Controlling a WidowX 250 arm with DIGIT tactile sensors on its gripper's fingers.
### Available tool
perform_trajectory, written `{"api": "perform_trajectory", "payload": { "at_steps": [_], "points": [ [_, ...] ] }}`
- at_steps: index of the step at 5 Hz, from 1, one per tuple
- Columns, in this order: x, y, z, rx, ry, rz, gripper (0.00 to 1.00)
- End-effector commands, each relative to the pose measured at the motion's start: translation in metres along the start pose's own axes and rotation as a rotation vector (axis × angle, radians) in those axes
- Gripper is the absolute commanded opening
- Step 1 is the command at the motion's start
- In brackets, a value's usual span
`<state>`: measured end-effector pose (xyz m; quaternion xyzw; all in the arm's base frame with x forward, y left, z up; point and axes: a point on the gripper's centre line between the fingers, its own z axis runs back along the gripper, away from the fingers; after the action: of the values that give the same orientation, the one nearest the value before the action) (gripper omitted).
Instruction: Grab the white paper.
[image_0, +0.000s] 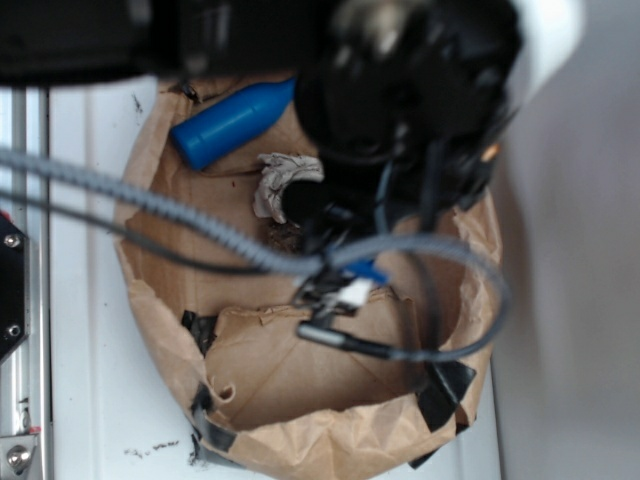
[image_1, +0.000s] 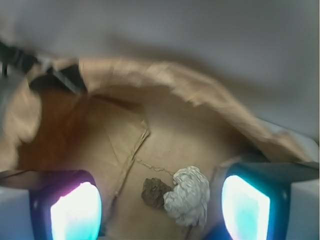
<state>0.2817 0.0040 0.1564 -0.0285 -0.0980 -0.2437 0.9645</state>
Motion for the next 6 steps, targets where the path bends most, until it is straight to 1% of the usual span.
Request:
{"api": "perform_trajectory", "payload": {
  "at_steps": [1,3,4,5,6],
  "points": [
    [-0.007,-0.008,-0.008,-0.081,0.045,-0.149,1.0],
    [-0.007,-0.008,-0.008,-0.081,0.045,-0.149,1.0],
    [-0.017,0.0,-0.028,-0.06,0.013,-0.202,1.0],
    [-0.023,0.016,-0.025,-0.068,-0.014,-0.19,1.0],
    [-0.035,0.027,-0.019,-0.095,-0.038,-0.196,1.0]
  ]
}}
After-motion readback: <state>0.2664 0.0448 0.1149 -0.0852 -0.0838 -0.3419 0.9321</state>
